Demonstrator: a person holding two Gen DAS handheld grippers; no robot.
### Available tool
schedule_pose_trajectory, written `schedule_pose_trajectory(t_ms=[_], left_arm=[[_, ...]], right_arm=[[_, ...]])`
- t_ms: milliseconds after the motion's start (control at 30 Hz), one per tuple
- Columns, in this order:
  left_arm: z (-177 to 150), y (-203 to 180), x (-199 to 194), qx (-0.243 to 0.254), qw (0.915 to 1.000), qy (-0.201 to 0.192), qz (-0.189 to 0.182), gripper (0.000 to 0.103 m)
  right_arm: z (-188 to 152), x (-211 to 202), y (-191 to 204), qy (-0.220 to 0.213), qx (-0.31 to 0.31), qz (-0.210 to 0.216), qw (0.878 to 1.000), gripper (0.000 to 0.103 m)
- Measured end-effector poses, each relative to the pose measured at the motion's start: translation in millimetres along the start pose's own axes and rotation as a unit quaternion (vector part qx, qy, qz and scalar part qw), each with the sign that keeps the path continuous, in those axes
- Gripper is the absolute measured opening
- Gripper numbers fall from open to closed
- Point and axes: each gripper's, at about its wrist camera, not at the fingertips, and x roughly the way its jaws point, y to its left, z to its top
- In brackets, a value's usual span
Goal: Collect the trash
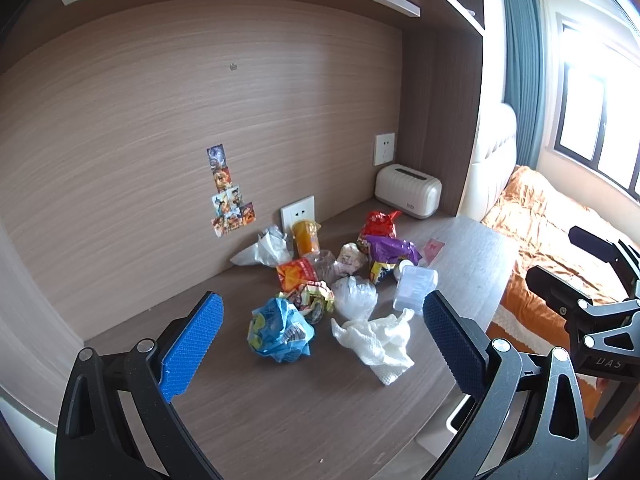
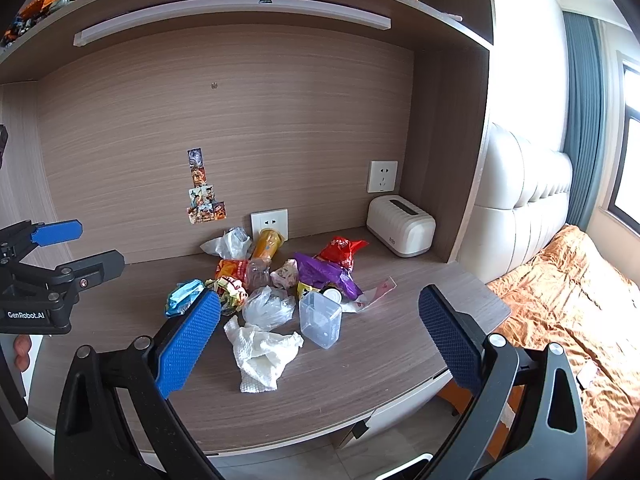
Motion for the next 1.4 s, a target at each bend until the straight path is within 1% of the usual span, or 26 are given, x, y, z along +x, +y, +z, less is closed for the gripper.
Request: schedule_pose_trajectory(t_ms=[300, 433, 600, 700, 867, 1000, 1067, 1133, 1267, 1333, 1367, 1400], left_arm=[[-1, 1, 3, 0.004, 1.0000, 0.001, 0.005, 0.098], [-4, 7, 12, 0.007, 1.0000, 0.003, 0.002, 0.098], [-14, 18, 31, 0.017, 0.9998, 0.014, -0.003, 0.098], [-21, 28, 52, 0.027, 0.9992, 0.029, -0.005, 0.098], [-37, 44, 100, 0.030, 0.9968, 0.073, -0.012, 0.098], [-47, 56, 143, 0.034, 0.9936, 0.106, -0.017, 0.098], [-53, 58, 163, 0.043, 0.9918, 0.119, -0.018, 0.098], [-58, 59, 181, 0.058, 0.9904, 0.123, -0.026, 0.098], [-67, 56, 209, 0.097, 0.9859, 0.135, -0.023, 0.098], [-70, 53, 218, 0.120, 0.9829, 0.136, -0.032, 0.098], [-72, 52, 221, 0.128, 0.9818, 0.137, -0.030, 0.098], [-73, 51, 224, 0.134, 0.9805, 0.140, -0.032, 0.095]], right_arm=[[1, 5, 4, 0.004, 0.000, 0.004, 1.000, 0.099], [0, 12, 8, 0.011, 0.001, 0.010, 1.000, 0.099], [-7, 31, 21, 0.032, -0.007, 0.021, 0.999, 0.099], [-16, 47, 30, 0.049, -0.007, 0.033, 0.998, 0.099], [-36, 88, 47, 0.101, 0.000, 0.057, 0.993, 0.099], [-58, 131, 59, 0.140, 0.008, 0.060, 0.988, 0.099], [-69, 153, 61, 0.160, 0.013, 0.053, 0.986, 0.099], [-80, 176, 61, 0.179, 0.024, 0.047, 0.982, 0.099], [-93, 204, 55, 0.202, 0.051, 0.042, 0.977, 0.099], [-97, 211, 53, 0.205, 0.062, 0.038, 0.976, 0.099], [-99, 213, 53, 0.207, 0.065, 0.039, 0.975, 0.099], [-99, 215, 53, 0.207, 0.066, 0.037, 0.975, 0.099]])
